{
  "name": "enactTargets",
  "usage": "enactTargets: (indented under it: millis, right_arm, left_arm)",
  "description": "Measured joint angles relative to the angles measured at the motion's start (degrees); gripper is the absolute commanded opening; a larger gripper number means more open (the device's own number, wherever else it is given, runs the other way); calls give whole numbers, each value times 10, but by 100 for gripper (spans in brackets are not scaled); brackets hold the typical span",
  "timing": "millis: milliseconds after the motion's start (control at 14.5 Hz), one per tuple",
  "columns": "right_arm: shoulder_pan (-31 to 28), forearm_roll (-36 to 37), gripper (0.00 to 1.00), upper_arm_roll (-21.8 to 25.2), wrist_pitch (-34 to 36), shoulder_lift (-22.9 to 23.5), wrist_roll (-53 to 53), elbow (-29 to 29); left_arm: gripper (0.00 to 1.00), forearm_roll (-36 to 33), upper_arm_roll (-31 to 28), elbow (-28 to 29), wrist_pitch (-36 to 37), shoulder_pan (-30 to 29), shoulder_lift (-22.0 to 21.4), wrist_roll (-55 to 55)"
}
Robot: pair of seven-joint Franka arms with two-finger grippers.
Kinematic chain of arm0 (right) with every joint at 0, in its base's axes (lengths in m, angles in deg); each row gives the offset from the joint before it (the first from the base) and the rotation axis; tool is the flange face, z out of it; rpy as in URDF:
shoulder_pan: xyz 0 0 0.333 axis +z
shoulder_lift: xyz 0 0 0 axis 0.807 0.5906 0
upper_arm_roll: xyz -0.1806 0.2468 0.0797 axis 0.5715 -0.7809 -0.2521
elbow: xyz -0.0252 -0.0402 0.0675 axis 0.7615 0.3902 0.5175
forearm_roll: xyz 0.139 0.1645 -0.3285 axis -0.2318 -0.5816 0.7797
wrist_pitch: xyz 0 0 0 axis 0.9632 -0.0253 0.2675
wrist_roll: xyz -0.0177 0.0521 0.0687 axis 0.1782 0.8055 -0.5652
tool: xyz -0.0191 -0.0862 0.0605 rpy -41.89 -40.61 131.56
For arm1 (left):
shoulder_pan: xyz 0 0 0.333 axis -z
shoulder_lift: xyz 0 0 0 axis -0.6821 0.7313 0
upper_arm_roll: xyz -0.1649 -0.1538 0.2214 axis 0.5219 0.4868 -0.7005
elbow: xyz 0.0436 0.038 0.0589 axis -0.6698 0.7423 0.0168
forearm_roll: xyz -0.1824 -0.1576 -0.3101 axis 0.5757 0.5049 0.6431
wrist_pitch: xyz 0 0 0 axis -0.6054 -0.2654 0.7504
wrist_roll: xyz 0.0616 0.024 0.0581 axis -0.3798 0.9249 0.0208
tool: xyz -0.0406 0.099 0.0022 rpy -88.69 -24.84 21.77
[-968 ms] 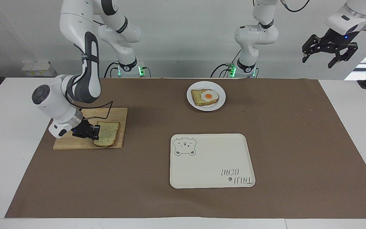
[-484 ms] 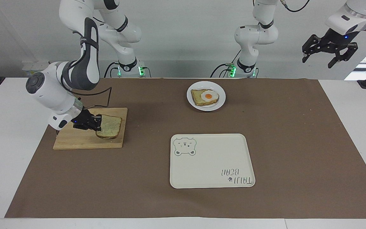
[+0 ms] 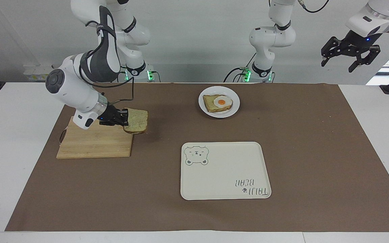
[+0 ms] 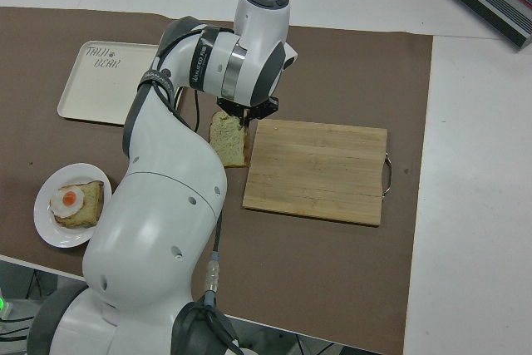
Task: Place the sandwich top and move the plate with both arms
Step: 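Lift the bread slice with the right gripper toward the plate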
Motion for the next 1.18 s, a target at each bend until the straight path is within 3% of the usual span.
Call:
enactTargets:
  millis: [277, 622, 830, 1176]
  right_arm:
    - [2, -3, 0, -43, 19, -1, -38, 1]
    - [4, -4, 0, -132, 18, -3, -169, 2]
    - [8, -4, 0, -182, -12, -10, -229, 17]
    - [91, -4, 0, -193, -88, -16, -302, 42]
  left_arm:
    - [100, 0, 0, 0, 0, 0, 0, 0]
    - [100, 0, 0, 0, 0, 0, 0, 0]
    - [100, 0, 0, 0, 0, 0, 0, 0]
    - [100, 0, 0, 0, 0, 0, 0, 0]
